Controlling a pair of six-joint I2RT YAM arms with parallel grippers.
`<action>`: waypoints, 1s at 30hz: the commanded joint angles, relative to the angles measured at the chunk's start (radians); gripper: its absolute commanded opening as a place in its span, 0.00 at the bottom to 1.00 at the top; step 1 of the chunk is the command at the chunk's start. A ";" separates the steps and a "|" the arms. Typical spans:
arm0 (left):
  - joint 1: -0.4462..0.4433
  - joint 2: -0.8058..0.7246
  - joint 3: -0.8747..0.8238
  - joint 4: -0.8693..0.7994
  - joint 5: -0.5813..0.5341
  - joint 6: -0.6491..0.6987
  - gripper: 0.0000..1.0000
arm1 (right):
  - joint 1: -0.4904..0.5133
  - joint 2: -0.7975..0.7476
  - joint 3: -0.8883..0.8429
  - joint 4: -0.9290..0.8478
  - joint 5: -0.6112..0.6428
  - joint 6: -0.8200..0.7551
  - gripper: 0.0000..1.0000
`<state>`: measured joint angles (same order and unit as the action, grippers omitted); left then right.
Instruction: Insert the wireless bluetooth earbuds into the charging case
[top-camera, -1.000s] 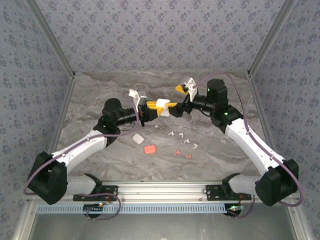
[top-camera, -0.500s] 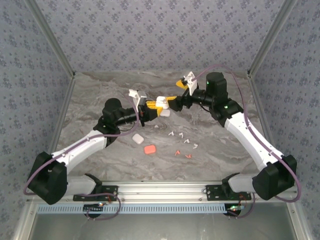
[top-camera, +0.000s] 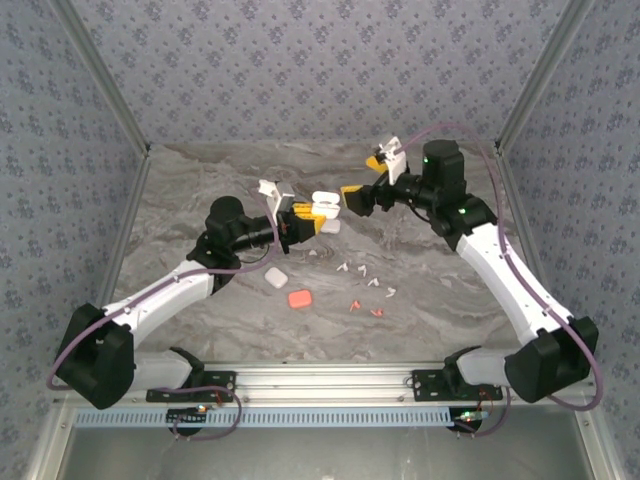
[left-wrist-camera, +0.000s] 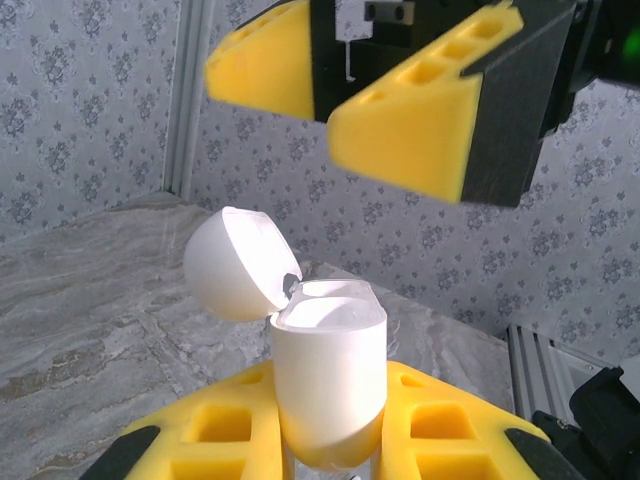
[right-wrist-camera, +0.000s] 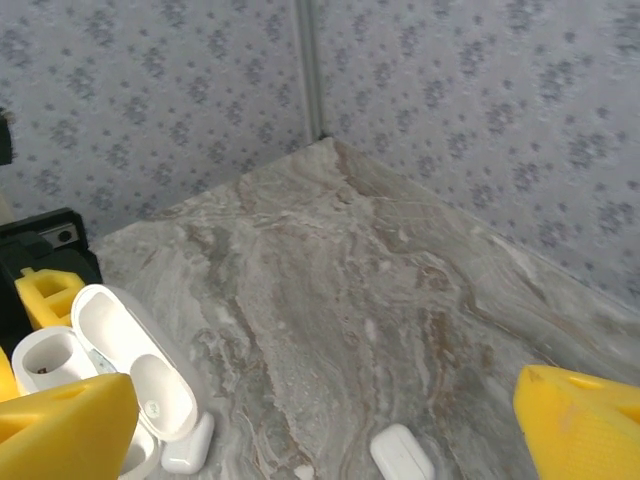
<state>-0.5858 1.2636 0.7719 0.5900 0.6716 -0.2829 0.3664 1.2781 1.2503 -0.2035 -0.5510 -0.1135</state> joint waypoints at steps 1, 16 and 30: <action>-0.007 -0.043 0.041 -0.001 0.012 0.032 0.01 | -0.022 -0.069 0.028 -0.117 0.145 0.089 1.00; -0.006 -0.131 0.034 -0.046 0.000 0.066 0.00 | -0.029 0.055 -0.196 -0.331 0.193 0.299 0.88; -0.006 -0.158 0.025 -0.062 -0.013 0.076 0.00 | 0.158 0.447 -0.124 -0.303 0.290 0.337 0.56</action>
<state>-0.5858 1.1328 0.7715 0.5186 0.6636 -0.2245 0.5087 1.6741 1.0840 -0.5011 -0.3058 0.2016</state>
